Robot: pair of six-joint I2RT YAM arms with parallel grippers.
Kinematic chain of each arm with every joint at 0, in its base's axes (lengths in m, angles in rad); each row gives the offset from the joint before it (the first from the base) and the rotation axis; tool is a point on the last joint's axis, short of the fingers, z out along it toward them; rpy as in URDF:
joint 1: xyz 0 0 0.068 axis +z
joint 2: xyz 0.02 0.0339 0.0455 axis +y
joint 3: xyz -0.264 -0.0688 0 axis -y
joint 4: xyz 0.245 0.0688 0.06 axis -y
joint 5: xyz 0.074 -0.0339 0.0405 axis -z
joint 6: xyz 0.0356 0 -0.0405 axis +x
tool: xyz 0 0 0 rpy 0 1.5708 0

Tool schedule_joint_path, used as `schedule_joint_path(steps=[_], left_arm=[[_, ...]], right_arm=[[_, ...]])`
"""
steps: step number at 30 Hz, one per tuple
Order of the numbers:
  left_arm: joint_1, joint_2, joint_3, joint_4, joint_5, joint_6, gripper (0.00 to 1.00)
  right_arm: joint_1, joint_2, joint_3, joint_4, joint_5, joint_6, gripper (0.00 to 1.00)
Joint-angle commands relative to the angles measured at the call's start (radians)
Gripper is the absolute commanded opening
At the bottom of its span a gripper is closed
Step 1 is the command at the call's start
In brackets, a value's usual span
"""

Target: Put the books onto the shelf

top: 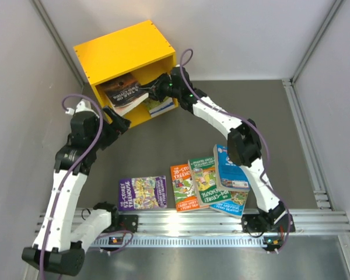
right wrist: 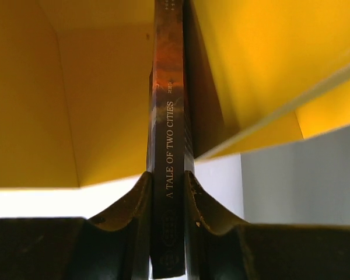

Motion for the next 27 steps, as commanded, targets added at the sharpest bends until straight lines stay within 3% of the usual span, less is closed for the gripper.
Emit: schedule_joint_path(steps=[1, 10, 13, 14, 18, 22, 27], left_arm=[[-0.001, -0.081, 0.035, -0.105, -0.024, -0.017, 0.97], [-0.001, -0.187, 0.017, -0.228, -0.011, 0.006, 0.97], [-0.001, -0.195, 0.021, -0.245, -0.005, 0.023, 0.96], [-0.001, -0.194, 0.023, -0.246, -0.005, 0.026, 0.96], [-0.001, -0.181, 0.018, -0.236, 0.036, 0.043, 0.96], [-0.001, -0.169, -0.012, -0.197, 0.079, 0.041, 0.96], [-0.001, -0.163, -0.040, -0.161, 0.116, 0.032, 0.96]], right_arm=[[0.019, 0.045, 0.131, 0.113, 0.083, 0.038, 0.00], [0.076, 0.166, 0.245, 0.116, 0.224, 0.107, 0.01], [0.087, 0.212, 0.302, 0.116, 0.247, 0.126, 0.25], [0.088, 0.212, 0.297, 0.116, 0.246, 0.123, 0.50], [0.071, 0.148, 0.222, 0.119, 0.220, 0.080, 0.89], [0.045, 0.021, 0.057, 0.122, 0.202, 0.006, 0.99], [0.011, -0.144, -0.114, 0.102, 0.166, -0.071, 1.00]])
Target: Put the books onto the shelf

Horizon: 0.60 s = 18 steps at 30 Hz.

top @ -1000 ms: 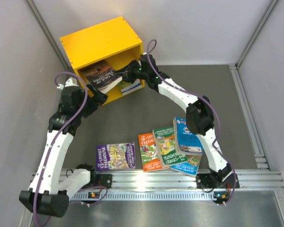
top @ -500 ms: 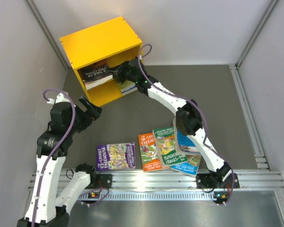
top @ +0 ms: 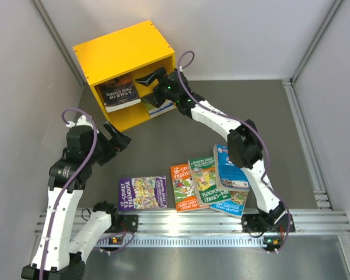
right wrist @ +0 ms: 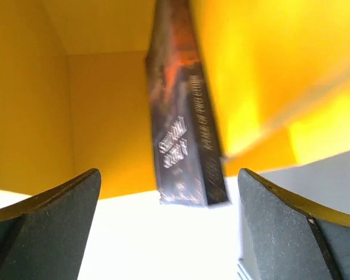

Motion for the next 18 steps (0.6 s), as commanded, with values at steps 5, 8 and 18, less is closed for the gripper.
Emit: schedule_joint_path(steps=[5, 8, 18], left_arm=[[-0.001, 0.014, -0.039, 0.097, 0.058, 0.004, 0.96], [-0.001, 0.018, -0.047, 0.111, 0.065, -0.002, 0.95], [-0.001, -0.025, -0.078, 0.093, 0.064, 0.008, 0.94]], right_arm=[[-0.049, -0.224, -0.182, -0.109, -0.067, -0.138, 1.00], [-0.049, -0.263, -0.256, -0.117, -0.090, -0.155, 0.88], [-0.026, -0.345, -0.349, -0.152, -0.177, -0.236, 0.43]])
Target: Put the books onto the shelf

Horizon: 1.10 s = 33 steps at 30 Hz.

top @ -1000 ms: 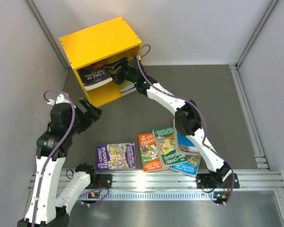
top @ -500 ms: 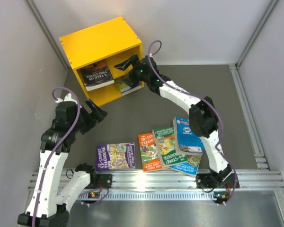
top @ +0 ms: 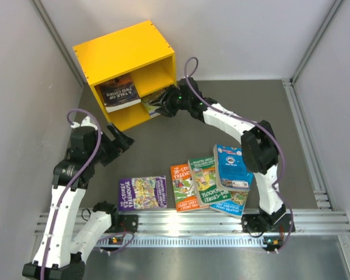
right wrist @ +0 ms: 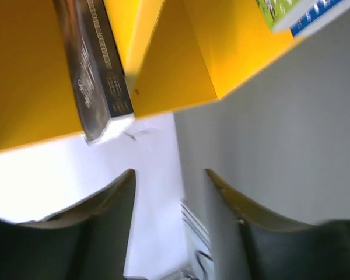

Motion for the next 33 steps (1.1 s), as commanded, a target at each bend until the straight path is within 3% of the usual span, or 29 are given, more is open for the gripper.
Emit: schedule_joint_path(steps=[1, 2, 4, 7, 8, 11, 15, 19, 25, 33], left_arm=[[-0.001, -0.021, -0.016, 0.013, 0.015, 0.016, 0.94], [-0.001, -0.017, -0.021, -0.010, 0.006, 0.014, 0.94], [-0.001, -0.007, -0.047, -0.108, -0.062, -0.030, 0.94], [-0.001, -0.010, -0.131, -0.160, -0.078, -0.114, 0.95], [-0.001, -0.012, -0.157, -0.158, -0.046, -0.156, 0.95], [-0.001, -0.007, -0.249, -0.136, 0.021, -0.214, 0.96], [-0.003, 0.011, -0.294, -0.164, 0.009, -0.245, 0.96], [-0.003, 0.003, -0.308, -0.154, 0.009, -0.271, 0.96], [-0.003, 0.002, -0.294, -0.180, 0.000, -0.286, 0.95], [-0.003, -0.056, -0.274, -0.251, -0.027, -0.311, 0.94]], right_arm=[[0.015, -0.124, -0.013, -0.035, -0.067, -0.094, 0.52], [0.013, -0.158, -0.023, -0.086, -0.098, -0.153, 0.70], [0.012, -0.196, -0.052, -0.147, -0.173, -0.264, 0.90], [0.024, -0.207, -0.083, -0.297, -0.298, -0.431, 1.00], [0.033, -0.212, -0.089, -0.397, -0.307, -0.479, 1.00], [0.093, -0.255, -0.157, -0.463, -0.253, -0.616, 1.00], [0.170, -0.243, -0.246, -0.413, -0.248, -0.645, 1.00], [0.236, -0.145, -0.232, -0.390, -0.233, -0.700, 1.00], [0.282, -0.042, -0.215, -0.375, -0.250, -0.783, 1.00], [0.334, -0.015, -0.315, -0.375, -0.236, -0.896, 1.00]])
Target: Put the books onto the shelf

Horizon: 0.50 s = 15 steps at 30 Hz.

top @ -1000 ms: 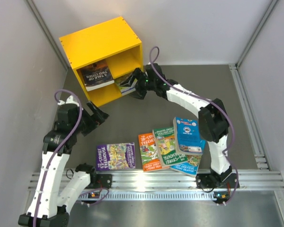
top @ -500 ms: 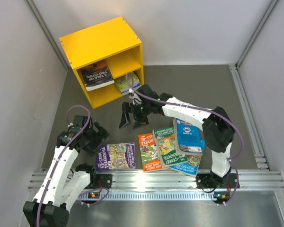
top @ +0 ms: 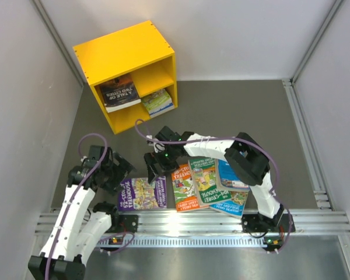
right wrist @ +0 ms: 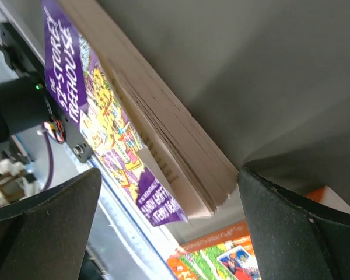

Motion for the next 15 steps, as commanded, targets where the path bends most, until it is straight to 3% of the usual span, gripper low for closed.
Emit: schedule_joint_path(steps=[1, 8, 9, 15], left_arm=[[-0.002, -0.040, 0.028, -0.061, -0.017, -0.032, 0.94], [-0.002, -0.112, 0.004, -0.098, -0.023, -0.073, 0.92], [-0.002, -0.126, 0.004, -0.104, -0.025, -0.076, 0.92], [-0.002, -0.162, 0.004, -0.137, -0.037, -0.084, 0.92]], right_arm=[[0.062, 0.005, -0.039, 0.023, -0.004, -0.095, 1.00], [0.163, -0.007, -0.090, 0.066, -0.082, -0.127, 0.98], [0.172, -0.011, -0.096, 0.070, -0.099, -0.124, 0.89], [0.186, -0.023, -0.164, 0.164, -0.115, -0.055, 0.63]])
